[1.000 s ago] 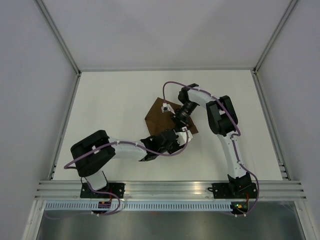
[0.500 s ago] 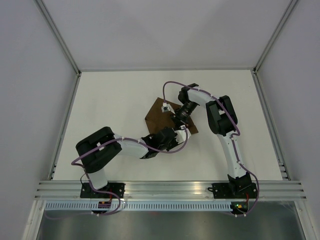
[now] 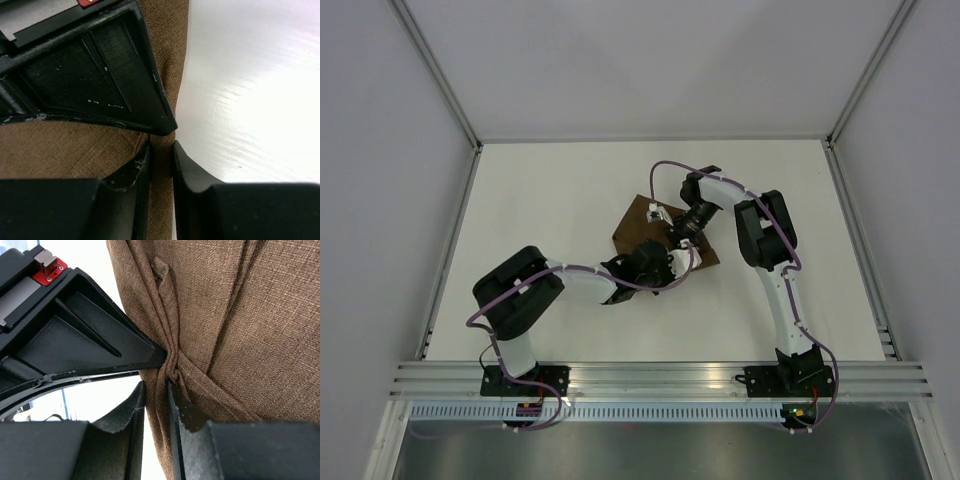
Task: Fold the napkin, place the utensils inside, and roll it up
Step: Roll the napkin with the utensil
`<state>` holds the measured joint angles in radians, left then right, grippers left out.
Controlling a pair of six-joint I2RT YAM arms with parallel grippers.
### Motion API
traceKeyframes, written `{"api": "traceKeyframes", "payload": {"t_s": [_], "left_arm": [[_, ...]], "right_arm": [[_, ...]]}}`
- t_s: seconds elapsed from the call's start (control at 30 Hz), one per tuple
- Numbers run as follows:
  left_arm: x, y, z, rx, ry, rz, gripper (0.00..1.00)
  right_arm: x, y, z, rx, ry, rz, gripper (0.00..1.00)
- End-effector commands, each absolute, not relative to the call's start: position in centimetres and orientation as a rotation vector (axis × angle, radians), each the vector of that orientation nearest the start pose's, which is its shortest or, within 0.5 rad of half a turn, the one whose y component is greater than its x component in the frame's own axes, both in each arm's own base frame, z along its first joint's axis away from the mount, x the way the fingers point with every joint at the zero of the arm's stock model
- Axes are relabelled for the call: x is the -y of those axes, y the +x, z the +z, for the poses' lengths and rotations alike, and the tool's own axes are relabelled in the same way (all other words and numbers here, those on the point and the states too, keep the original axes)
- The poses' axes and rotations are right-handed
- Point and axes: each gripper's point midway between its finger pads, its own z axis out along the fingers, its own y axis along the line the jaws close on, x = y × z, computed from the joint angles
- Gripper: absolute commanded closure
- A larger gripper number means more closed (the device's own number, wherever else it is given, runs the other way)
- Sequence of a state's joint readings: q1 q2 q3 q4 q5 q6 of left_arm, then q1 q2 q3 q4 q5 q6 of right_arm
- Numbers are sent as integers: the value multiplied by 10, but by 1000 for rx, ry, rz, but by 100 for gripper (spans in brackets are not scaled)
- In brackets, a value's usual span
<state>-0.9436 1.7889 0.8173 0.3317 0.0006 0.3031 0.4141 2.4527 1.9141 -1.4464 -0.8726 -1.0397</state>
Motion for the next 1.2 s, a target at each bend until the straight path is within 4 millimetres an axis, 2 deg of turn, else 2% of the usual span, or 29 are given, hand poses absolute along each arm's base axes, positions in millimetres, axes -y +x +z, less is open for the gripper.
{"api": "traceKeyframes", "payload": {"t_s": [0.0, 0.07, 0.1, 0.2, 0.3, 0.33, 0.4, 0.47, 0.5, 0.53, 0.57, 0.6, 0.67, 0.7, 0.73, 0.77, 0.8, 0.83, 0.87, 0.9, 0.93, 1.0, 1.03, 1.1, 1.13, 1.17], "left_arm": [[353, 240, -6, -1916, 1431, -562, 96], [350, 243, -5, -1939, 1413, -601, 98], [351, 238, -4, -1943, 1423, -656, 98], [350, 237, -2, -1956, 1422, -737, 98], [349, 237, -2, -1990, 1425, -810, 98], [346, 234, -9, -2030, 1435, -824, 98], [351, 234, -4, -2028, 1435, -880, 98], [349, 236, -6, -2066, 1429, -919, 98], [349, 234, -8, -2083, 1427, -944, 98], [345, 237, -11, -2130, 1412, -959, 98], [345, 236, -11, -2141, 1407, -983, 98], [343, 238, -11, -2158, 1397, -1004, 98], [343, 237, -12, -2200, 1387, -1049, 98], [343, 236, -14, -2219, 1385, -1070, 98], [346, 242, -10, -2227, 1370, -1091, 98], [347, 241, -9, -2244, 1367, -1122, 98], [341, 236, -16, -2306, 1364, -1150, 98], [345, 240, -11, -2298, 1365, -1171, 98], [345, 240, -10, -2327, 1350, -1225, 98], [342, 235, -13, -2353, 1342, -1259, 98], [346, 239, -8, -2345, 1335, -1294, 98], [343, 235, -11, -2399, 1307, -1370, 98], [345, 238, -8, -2395, 1304, -1395, 98], [345, 236, -8, -2413, 1293, -1457, 98], [344, 235, -10, -2439, 1290, -1477, 98], [345, 234, -9, -2439, 1287, -1503, 98]], "right_arm": [[-240, 297, -4, -2311, -1772, 1346, 78], [-240, 301, 9, -2289, -1737, 1336, 70], [-243, 304, 14, -2270, -1711, 1340, 64], [-247, 314, 41, -2214, -1637, 1317, 55], [-248, 328, 62, -2183, -1529, 1302, 51], [-243, 332, 66, -2183, -1490, 1301, 51], [-242, 341, 83, -2127, -1442, 1289, 50], [-231, 349, 87, -2145, -1345, 1287, 49], [-229, 357, 97, -2101, -1329, 1251, 49], [-219, 358, 96, -2132, -1262, 1255, 49], [-216, 368, 98, -2101, -1244, 1215, 49], [-211, 371, 107, -2077, -1236, 1182, 49], [-194, 370, 103, -2086, -1190, 1148, 50], [-190, 376, 114, -2027, -1201, 1078, 50], [-182, 367, 104, -2047, -1190, 1064, 50], [-176, 374, 102, -2015, -1202, 973, 50], [-174, 371, 116, -1960, -1223, 907, 50], [-171, 353, 99, -1985, -1231, 902, 49], [-168, 346, 95, -1948, -1263, 807, 48], [-166, 357, 108, -1892, -1276, 723, 47], [-166, 339, 90, -1915, -1305, 705, 47], [-166, 342, 99, -1820, -1345, 548, 46], [-169, 326, 84, -1820, -1384, 533, 45], [-171, 327, 91, -1746, -1417, 409, 43], [-179, 313, 80, -1724, -1473, 400, 43], [-184, 314, 82, -1681, -1491, 356, 41]]}}
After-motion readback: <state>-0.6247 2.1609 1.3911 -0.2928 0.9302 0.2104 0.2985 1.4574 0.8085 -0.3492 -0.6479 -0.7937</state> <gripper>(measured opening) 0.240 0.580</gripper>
